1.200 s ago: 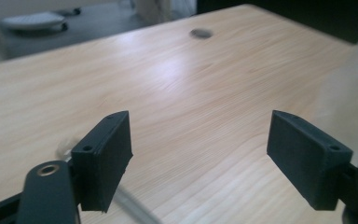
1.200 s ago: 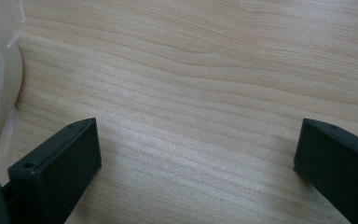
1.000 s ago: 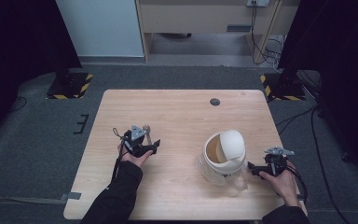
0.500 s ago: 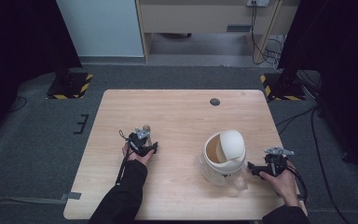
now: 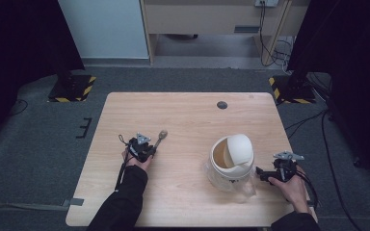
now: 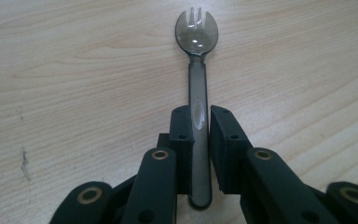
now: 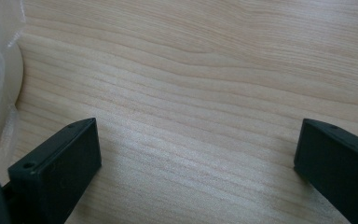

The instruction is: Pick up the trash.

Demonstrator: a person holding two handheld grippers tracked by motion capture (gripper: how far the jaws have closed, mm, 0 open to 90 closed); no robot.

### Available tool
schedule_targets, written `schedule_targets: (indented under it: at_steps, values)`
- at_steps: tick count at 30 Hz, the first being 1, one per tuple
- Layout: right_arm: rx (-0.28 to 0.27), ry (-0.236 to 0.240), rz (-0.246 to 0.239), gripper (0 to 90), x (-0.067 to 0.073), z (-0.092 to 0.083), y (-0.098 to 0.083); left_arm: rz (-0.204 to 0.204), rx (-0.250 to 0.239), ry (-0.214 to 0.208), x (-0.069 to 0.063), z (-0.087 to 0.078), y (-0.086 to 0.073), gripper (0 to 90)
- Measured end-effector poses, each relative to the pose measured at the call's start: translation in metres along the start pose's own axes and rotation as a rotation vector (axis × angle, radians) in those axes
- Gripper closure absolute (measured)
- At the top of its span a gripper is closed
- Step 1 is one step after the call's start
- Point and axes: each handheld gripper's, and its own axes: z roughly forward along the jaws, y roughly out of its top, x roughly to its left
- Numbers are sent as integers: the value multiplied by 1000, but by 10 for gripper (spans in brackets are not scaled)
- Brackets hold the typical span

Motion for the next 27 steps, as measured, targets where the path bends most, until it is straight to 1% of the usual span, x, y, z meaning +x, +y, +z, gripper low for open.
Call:
schedule_targets:
  at_steps: [5, 6, 10, 11, 12, 13, 14, 15, 16, 17, 18, 19, 22, 24, 25, 26, 27]
  values:
    - [0, 0, 0, 9, 0, 0, 0, 24, 25, -25, 3, -6, -2, 795]
    - [0, 0, 0, 9, 0, 0, 0, 22, 27, -28, 4, -6, -2, 795]
    - [0, 1, 4, 15, 0, 0, 0, 16, 10, -38, 5, -10, -1, 796]
    - [0, -2, 6, 32, -1, -1, 0, 24, -16, -49, 5, -16, 2, 795]
    - [-3, -5, 6, 47, -1, -1, 0, 30, -29, -56, 3, -21, 4, 796]
    - [-14, -11, 18, 64, -2, -2, -1, 45, -40, -61, 2, -25, 6, 796]
    - [-21, -9, 30, 83, -3, -3, -1, 45, -40, -61, 2, -25, 6, 796]
    - [-25, -9, 41, 100, -4, -3, -1, 65, -71, -71, -1, -33, 9, 796]
    - [-28, -5, 59, 118, -5, -4, -1, 76, -85, -80, -3, -38, 11, 796]
    - [-30, -5, 64, 152, -7, -5, -1, 89, -102, -85, -5, -44, 13, 796]
    - [-30, -5, 64, 152, -7, -5, -1, 89, -102, -85, -5, -44, 13, 796]
    - [-22, -9, 57, 204, -9, -8, 0, 107, -137, -102, -8, -55, 14, 796]
    - [-12, -22, 54, 234, -10, -10, 1, 124, -199, -118, -11, -76, 14, 796]
    - [-40, -30, 57, 259, -12, -14, 4, 121, -254, -132, -12, -93, 14, 796]
    - [-40, -30, 57, 259, -12, -14, 4, 121, -254, -132, -12, -93, 14, 796]
    - [-86, -40, 69, 267, -13, -19, 8, 113, -303, -142, -11, -106, 13, 796]
    - [-95, -43, 71, 271, -14, -21, 8, 103, -330, -143, -11, -113, 13, 796]
